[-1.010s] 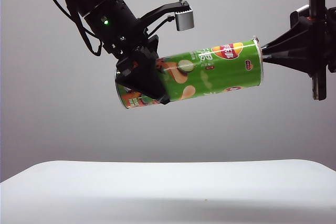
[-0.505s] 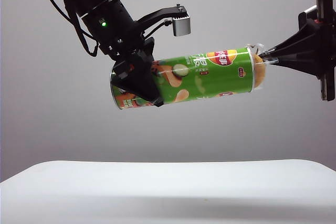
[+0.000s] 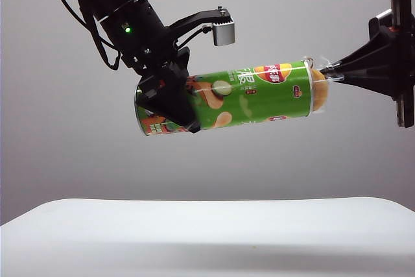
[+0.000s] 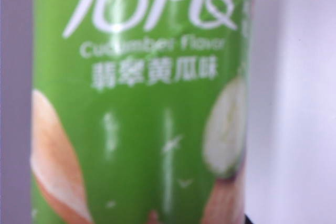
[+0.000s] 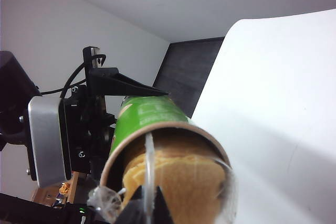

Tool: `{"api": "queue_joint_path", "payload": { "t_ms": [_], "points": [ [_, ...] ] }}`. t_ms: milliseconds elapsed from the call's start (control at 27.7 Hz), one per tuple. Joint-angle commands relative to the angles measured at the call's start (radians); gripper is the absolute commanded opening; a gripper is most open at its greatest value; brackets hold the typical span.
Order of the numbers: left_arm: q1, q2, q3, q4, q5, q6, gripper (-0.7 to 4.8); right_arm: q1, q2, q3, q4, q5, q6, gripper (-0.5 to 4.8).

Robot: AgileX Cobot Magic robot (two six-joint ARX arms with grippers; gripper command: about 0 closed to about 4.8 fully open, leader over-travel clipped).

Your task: Pick up the green tub of chips from the desk, pull out the transparent container with the chips inside partially, and then place the chips back on the desk.

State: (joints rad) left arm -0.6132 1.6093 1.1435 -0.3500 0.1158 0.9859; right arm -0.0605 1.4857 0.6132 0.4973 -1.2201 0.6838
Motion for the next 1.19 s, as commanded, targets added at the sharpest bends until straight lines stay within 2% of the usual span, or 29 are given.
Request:
{"api": "queue_joint_path", "payload": {
  "t_ms": [36, 144, 577, 613, 649, 721, 937, 1082, 1190],
  "points": [
    [0.017, -0.029, 0.005, 0.008, -0.077, -0.044, 2.62, -0.016, 0.006, 0.001, -0.006, -0.003, -0.016, -0.09],
    [0.031, -0.039, 0.005, 0.005, -0.073, -0.045, 2.37, -0.029, 0.009, 0.001, -0.006, -0.002, -0.023, -0.09],
    [0.052, -0.04, 0.005, -0.009, -0.005, -0.059, 2.37, -0.021, 0.009, 0.001, -0.003, -0.002, -0.023, -0.08],
    [0.052, -0.04, 0.005, -0.009, 0.004, -0.06, 2.37, -0.021, 0.009, 0.001, 0.005, -0.002, -0.023, 0.21],
    [0.053, -0.04, 0.005, -0.01, 0.004, -0.063, 2.37, -0.021, 0.009, 0.001, 0.025, -0.002, -0.023, 1.34],
    [0.053, -0.04, 0.005, -0.02, 0.003, -0.063, 2.37, -0.022, 0.008, 0.001, 0.07, -0.017, -0.022, 2.46],
    [0.06, -0.039, 0.005, -0.034, 0.001, -0.063, 2.37, -0.034, 0.007, 0.001, 0.215, -0.049, 0.077, 3.7],
    [0.106, -0.039, 0.004, -0.092, 0.023, -0.063, 2.37, -0.068, 0.006, 0.002, 0.29, -0.145, 0.077, 3.78],
    [0.164, -0.039, 0.004, -0.122, 0.068, -0.063, 2.37, -0.106, 0.005, 0.002, 0.29, -0.147, 0.08, 3.78]
  ]
}}
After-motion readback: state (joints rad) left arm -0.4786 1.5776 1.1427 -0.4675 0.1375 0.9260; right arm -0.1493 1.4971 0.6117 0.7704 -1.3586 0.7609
